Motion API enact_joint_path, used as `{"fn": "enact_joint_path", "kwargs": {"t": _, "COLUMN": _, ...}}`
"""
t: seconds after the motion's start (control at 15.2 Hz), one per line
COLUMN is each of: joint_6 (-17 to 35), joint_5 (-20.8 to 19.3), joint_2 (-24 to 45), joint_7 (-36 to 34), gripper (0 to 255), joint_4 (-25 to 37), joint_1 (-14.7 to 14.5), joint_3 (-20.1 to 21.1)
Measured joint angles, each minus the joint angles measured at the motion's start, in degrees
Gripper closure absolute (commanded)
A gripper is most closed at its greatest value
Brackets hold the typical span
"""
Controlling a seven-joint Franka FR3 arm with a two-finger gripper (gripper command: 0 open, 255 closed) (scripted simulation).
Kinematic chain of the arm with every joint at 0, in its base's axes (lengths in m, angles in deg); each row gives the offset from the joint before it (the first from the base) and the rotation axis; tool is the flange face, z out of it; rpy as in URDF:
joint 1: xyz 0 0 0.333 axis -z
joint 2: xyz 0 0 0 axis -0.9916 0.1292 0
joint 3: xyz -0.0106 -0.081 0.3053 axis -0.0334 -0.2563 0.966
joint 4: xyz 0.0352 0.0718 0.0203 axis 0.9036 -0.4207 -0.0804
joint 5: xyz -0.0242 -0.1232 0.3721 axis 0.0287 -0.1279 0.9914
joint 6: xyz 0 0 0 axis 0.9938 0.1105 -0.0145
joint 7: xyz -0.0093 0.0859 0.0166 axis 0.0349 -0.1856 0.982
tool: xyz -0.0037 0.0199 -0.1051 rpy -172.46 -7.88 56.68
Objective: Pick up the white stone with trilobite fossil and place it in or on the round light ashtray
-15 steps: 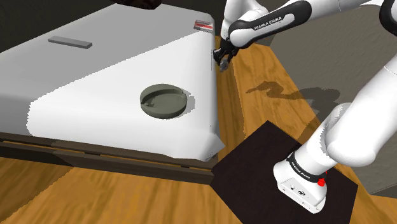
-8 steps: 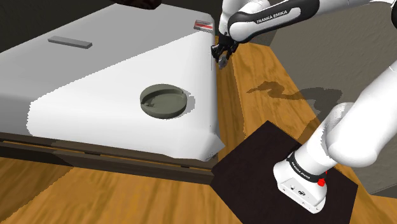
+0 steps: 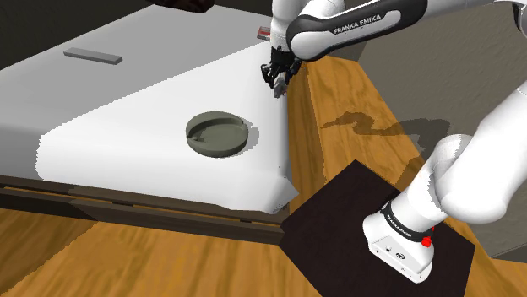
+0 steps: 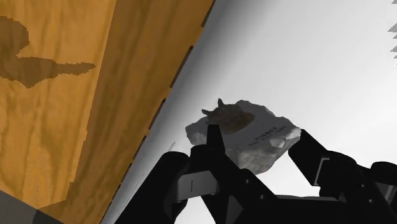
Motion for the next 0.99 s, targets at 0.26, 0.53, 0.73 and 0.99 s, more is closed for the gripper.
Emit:
{"fn": "enact_joint_path", "kwargs": {"t": 0.26, "joint_6": -2.29, "joint_5": 0.12, "joint_2": 1.18, "joint_7": -5.03, "gripper": 255, "joint_4": 1.55, "joint_1": -2.82, "joint_3": 2.76}}
{"fn": "enact_joint_path", "kwargs": {"t": 0.53, "joint_6": -5.67, "joint_5": 0.58, "joint_2": 3.53, "joint_7": -9.76, "gripper": 255, "joint_4": 5.37, "joint_1": -5.83, "joint_3": 5.56}}
{"fn": "enact_joint_path", "kwargs": {"t": 0.73, "joint_6": -7.68, "joint_5": 0.73, "joint_2": 5.24, "joint_7": -13.23, "gripper": 255, "joint_4": 7.72, "joint_1": -8.00, "joint_3": 7.43}}
{"fn": "enact_joint_path", "kwargs": {"t": 0.99, "joint_6": -11.06, "joint_5": 1.06, "joint_2": 8.57, "joint_7": -16.92, "gripper": 255, "joint_4": 12.86, "joint_1": -10.67, "joint_3": 9.55}}
